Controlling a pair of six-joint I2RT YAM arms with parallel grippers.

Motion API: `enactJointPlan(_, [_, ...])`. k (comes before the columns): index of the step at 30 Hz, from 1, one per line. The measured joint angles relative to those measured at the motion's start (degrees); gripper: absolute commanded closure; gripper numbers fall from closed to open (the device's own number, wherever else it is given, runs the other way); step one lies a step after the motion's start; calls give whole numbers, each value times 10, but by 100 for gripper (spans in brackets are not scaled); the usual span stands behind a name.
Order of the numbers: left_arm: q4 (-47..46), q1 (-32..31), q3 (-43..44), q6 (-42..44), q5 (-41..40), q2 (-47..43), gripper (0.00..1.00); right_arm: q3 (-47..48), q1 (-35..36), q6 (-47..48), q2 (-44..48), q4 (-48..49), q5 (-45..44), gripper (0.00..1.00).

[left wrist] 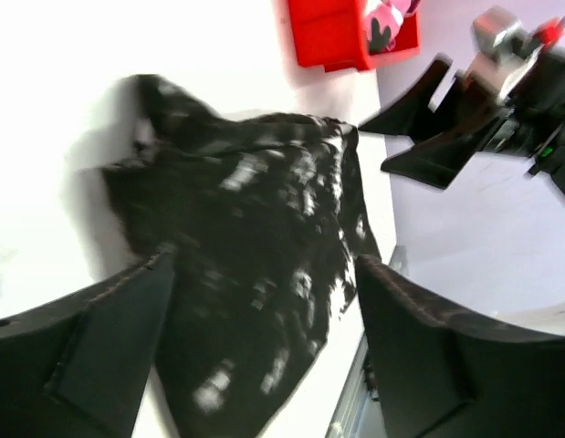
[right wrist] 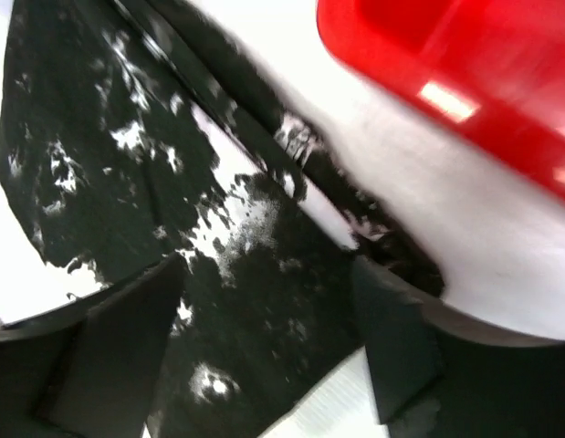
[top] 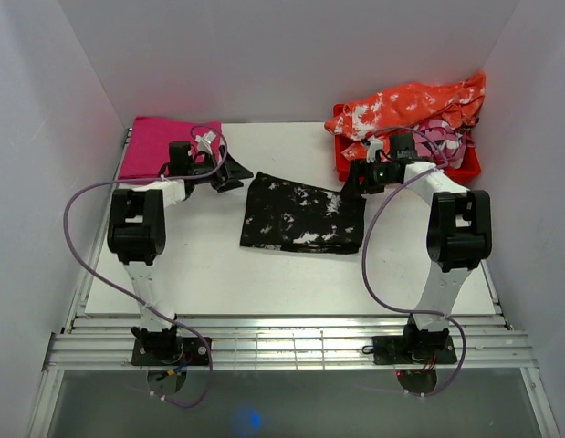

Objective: Fold and stack the trousers
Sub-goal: Neatly place the folded trousers to the corner

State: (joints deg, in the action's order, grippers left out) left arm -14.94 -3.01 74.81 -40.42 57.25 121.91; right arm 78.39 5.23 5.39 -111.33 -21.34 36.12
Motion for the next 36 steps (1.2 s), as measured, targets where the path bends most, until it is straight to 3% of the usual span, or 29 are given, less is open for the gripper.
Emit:
enactJointPlan(3, [80, -8, -12, 79, -46, -104, 2, 13, 0, 7, 43, -3, -24, 3])
enactJointPlan(5, [137, -14, -8, 143, -95, -175, 2, 13, 2, 17, 101, -14, -51, 10])
enactJointPlan(10, [201, -20, -20, 272, -273, -338, 2, -31, 14, 54, 309, 7, -126, 10])
enactJointPlan(14, [217, 9, -63, 320, -330, -431, 2, -82, 23, 51, 419, 12, -186, 10])
enactJointPlan(18, [262, 18, -69, 310, -335, -434, 2, -132, 17, 28, 429, -12, -207, 4])
enactJointPlan(26, [302, 17, -176, 219, -309, -393, 2, -349, 9, -109, 396, -17, -170, 10])
enactJointPlan(36, [293, 9, -199, 173, -286, -342, 2, -370, 4, -243, 328, 70, -137, 10])
